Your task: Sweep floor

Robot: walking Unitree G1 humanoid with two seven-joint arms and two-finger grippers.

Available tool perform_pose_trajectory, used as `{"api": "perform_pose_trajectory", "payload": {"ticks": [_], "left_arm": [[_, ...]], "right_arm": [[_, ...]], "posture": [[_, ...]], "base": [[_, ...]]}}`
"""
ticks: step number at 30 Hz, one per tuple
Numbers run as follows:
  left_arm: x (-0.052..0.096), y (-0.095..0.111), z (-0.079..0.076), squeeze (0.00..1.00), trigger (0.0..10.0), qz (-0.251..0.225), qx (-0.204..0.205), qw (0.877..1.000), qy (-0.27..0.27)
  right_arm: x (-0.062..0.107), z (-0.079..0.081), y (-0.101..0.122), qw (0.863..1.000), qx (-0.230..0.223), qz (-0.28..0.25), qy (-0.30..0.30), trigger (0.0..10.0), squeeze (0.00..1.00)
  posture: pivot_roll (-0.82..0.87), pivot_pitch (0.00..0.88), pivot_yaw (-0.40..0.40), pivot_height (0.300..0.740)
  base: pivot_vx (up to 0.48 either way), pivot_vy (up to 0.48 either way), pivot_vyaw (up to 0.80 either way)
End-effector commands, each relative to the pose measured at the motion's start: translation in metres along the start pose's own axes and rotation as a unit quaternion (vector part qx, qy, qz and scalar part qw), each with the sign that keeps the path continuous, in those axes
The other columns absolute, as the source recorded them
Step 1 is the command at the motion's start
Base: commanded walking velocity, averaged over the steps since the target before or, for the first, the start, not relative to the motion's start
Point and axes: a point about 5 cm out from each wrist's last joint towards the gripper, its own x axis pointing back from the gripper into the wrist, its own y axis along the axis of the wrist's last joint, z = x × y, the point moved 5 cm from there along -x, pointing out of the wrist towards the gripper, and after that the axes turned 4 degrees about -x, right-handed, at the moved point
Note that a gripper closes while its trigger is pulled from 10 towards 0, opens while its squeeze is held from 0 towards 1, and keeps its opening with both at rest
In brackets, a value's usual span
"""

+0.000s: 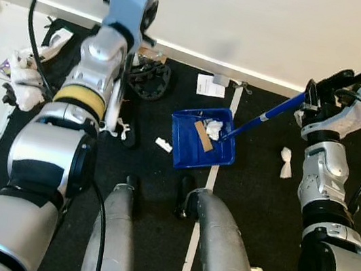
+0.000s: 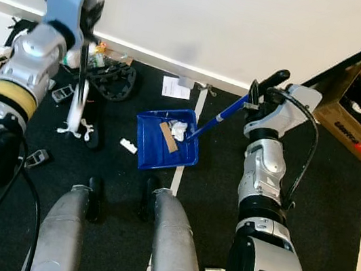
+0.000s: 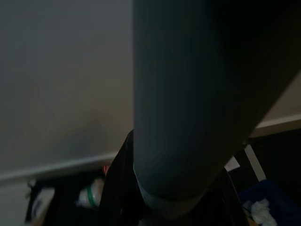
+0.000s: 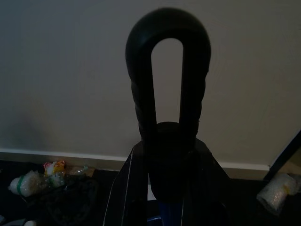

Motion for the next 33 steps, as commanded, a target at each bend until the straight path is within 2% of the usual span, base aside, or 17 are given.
{"api": "perform_pose_trajectory", "payload": {"ticks": [1, 8, 9, 10, 11, 13, 14, 15, 18, 19, 20, 21, 23, 25, 28, 31, 33], "left_arm": [[0.017, -0.048, -0.018, 0.00, 10.0, 0.062, 0.043, 0.997, 0.023], [0.034, -0.076, -0.025, 0.00, 10.0, 0.089, 0.052, 0.992, 0.078], [0.037, -0.084, -0.029, 0.00, 10.0, 0.109, 0.070, 0.987, 0.090], [0.038, -0.090, -0.040, 0.00, 10.0, 0.129, 0.099, 0.982, 0.093], [0.038, -0.090, -0.040, 0.00, 10.0, 0.129, 0.099, 0.982, 0.093], [0.032, -0.085, -0.080, 0.00, 10.0, 0.148, 0.159, 0.974, 0.059], [0.032, -0.085, -0.080, 0.00, 10.0, 0.148, 0.159, 0.974, 0.059], [0.027, -0.070, -0.108, 0.00, 10.0, 0.142, 0.197, 0.970, 0.035], [0.023, -0.062, -0.119, 0.00, 10.0, 0.135, 0.212, 0.968, 0.026], [0.019, -0.048, -0.135, 0.00, 10.0, 0.125, 0.236, 0.963, 0.015], [0.019, -0.048, -0.135, 0.00, 10.0, 0.125, 0.236, 0.963, 0.015], [0.014, -0.028, -0.153, 0.00, 10.0, 0.110, 0.259, 0.960, -0.005], [0.014, -0.028, -0.153, 0.00, 10.0, 0.110, 0.259, 0.960, -0.005], [0.008, 0.004, -0.183, 0.00, 10.0, 0.098, 0.291, 0.950, -0.056], [0.008, 0.012, -0.196, 0.00, 10.0, 0.100, 0.291, 0.947, -0.087], [0.010, 0.030, -0.223, 0.00, 10.0, 0.111, 0.282, 0.937, -0.171], [0.008, 0.038, -0.225, 0.00, 10.0, 0.105, 0.280, 0.937, -0.182]], "right_arm": [[0.014, -0.005, -0.030, 0.998, -0.019, 0.055, -0.009, 0.0, 0.00], [0.012, 0.008, -0.031, 0.998, -0.008, 0.059, 0.022, 0.0, 0.00], [0.010, 0.012, -0.030, 0.998, -0.003, 0.060, 0.034, 0.0, 0.00], [0.009, 0.014, -0.028, 0.997, 0.000, 0.058, 0.041, 0.0, 0.00], [0.009, 0.014, -0.028, 0.997, 0.000, 0.058, 0.041, 0.0, 0.00], [0.007, 0.013, -0.025, 0.998, 0.003, 0.055, 0.043, 0.0, 0.00], [0.007, 0.013, -0.025, 0.998, 0.003, 0.055, 0.043, 0.0, 0.00], [0.008, 0.011, -0.024, 0.998, 0.004, 0.054, 0.042, 0.0, 0.00], [0.008, 0.009, -0.024, 0.998, 0.005, 0.055, 0.040, 0.0, 0.00], [0.009, 0.007, -0.024, 0.998, 0.008, 0.054, 0.037, 0.0, 0.00], [0.009, 0.007, -0.024, 0.998, 0.008, 0.054, 0.037, 0.0, 0.00], [0.010, 0.003, -0.023, 0.998, 0.010, 0.053, 0.033, 0.0, 0.00], [0.010, 0.003, -0.023, 0.998, 0.010, 0.053, 0.033, 0.0, 0.00], [0.012, -0.005, -0.022, 0.998, 0.014, 0.053, 0.022, 0.0, 0.00], [0.013, -0.008, -0.022, 0.998, 0.015, 0.054, 0.019, 0.0, 0.00], [0.013, -0.011, -0.024, 0.998, 0.015, 0.057, 0.016, 0.0, 0.00], [0.013, -0.010, -0.024, 0.998, 0.014, 0.058, 0.016, 0.0, 0.00]], "posture": [[-0.04, 0.467, -0.093, 0.740], [-0.07, 0.445, -0.095, 0.740], [-0.08, 0.469, -0.102, 0.740], [-0.08, 0.471, -0.101, 0.740], [-0.08, 0.471, -0.101, 0.740], [-0.07, 0.453, -0.099, 0.740], [-0.07, 0.453, -0.099, 0.740], [-0.07, 0.473, -0.102, 0.740], [-0.07, 0.473, -0.102, 0.740], [-0.08, 0.456, -0.099, 0.740], [-0.08, 0.456, -0.099, 0.740], [-0.08, 0.440, -0.092, 0.740], [-0.08, 0.440, -0.092, 0.740], [-0.06, 0.441, -0.084, 0.740], [-0.05, 0.431, -0.082, 0.740], [-0.02, 0.404, -0.085, 0.740], [-0.02, 0.386, -0.085, 0.740]], "base": [[0.000, 0.000, 0.00], [0.000, 0.000, 0.00], [0.000, 0.000, 0.00], [0.000, 0.000, 0.00], [0.000, 0.000, 0.00], [0.000, 0.000, 0.00], [0.000, 0.000, 0.00], [0.000, 0.000, 0.00], [0.000, 0.000, 0.00], [0.000, 0.000, 0.00], [0.000, 0.000, 0.00], [0.000, 0.000, 0.00], [0.000, 0.000, 0.00], [0.000, 0.000, 0.00], [0.000, 0.000, 0.00], [0.000, 0.000, 0.00], [0.000, 0.000, 0.00]]}}
